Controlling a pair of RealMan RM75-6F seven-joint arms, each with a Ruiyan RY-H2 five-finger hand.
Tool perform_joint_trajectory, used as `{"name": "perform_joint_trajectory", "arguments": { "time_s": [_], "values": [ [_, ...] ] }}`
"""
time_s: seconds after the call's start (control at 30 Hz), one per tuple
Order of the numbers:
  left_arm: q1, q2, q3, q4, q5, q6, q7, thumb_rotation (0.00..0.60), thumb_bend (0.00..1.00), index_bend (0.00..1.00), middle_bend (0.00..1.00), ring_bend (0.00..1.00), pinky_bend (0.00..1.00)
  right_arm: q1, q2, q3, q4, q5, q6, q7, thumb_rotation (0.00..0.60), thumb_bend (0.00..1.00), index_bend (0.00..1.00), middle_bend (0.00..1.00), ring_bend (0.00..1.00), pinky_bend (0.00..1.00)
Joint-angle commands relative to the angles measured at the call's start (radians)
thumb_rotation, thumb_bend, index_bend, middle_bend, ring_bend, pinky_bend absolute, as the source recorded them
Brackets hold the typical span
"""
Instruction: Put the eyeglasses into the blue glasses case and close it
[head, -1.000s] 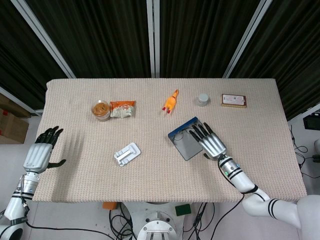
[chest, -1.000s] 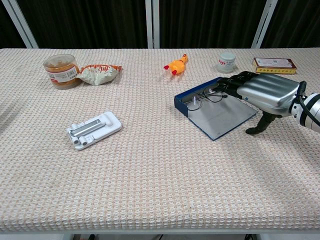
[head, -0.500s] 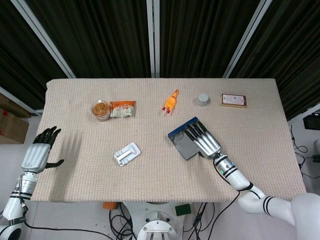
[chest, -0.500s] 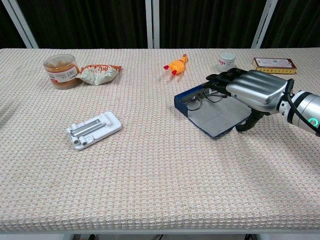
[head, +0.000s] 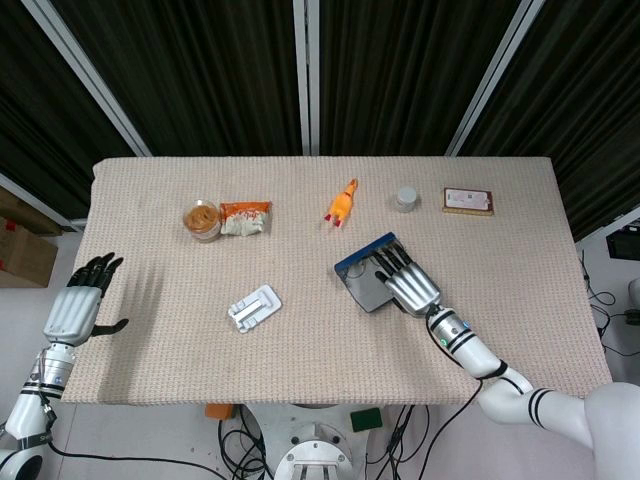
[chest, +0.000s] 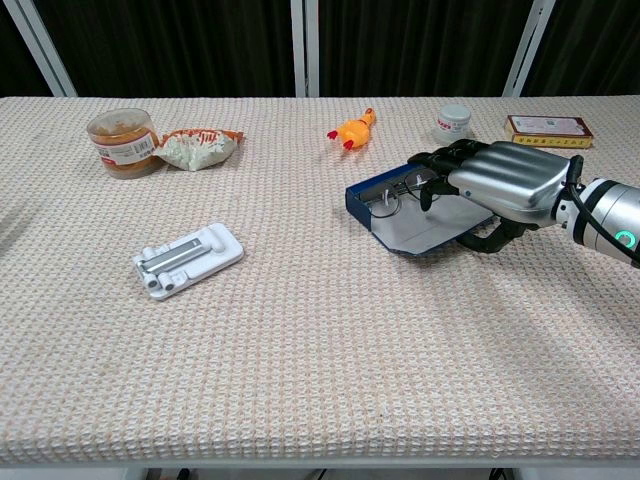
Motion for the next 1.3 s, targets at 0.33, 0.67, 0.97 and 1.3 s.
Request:
{"name": "perform_joint_trajectory", "arguments": {
  "time_s": [0.33,0.67,0.97,1.3],
  "values": [
    [0.000,0.000,-0.002,-0.002,-0.006,-0.002,0.006,0.580,0.12,0.00,0.00,0.00,0.15,0.011,-0.024,0.002,0.028,-0.010,-0.002,0.001,0.600,0.47,0.59,0.00,0.00,0.00],
    [-0.001,0.000,-0.001,-0.009,0.000,0.003,0.012,0.578,0.12,0.00,0.00,0.00,0.15,-0.028,-0.030,-0.020,0.055,-0.055,0.091,0.033,0.600,0.47,0.86,0.01,0.00,0.00],
    [0.006,0.006,-0.001,-0.028,0.004,0.020,0.021,0.579,0.12,0.00,0.00,0.00,0.15,-0.126,0.058,-0.071,-0.037,-0.103,0.232,0.036,0.600,0.48,0.94,0.03,0.00,0.00],
    [0.013,0.016,0.002,-0.035,0.002,0.024,0.025,0.582,0.12,0.00,0.00,0.00,0.15,-0.165,0.115,-0.077,-0.123,-0.139,0.286,-0.018,0.600,0.48,0.96,0.04,0.00,0.00]
  ]
}}
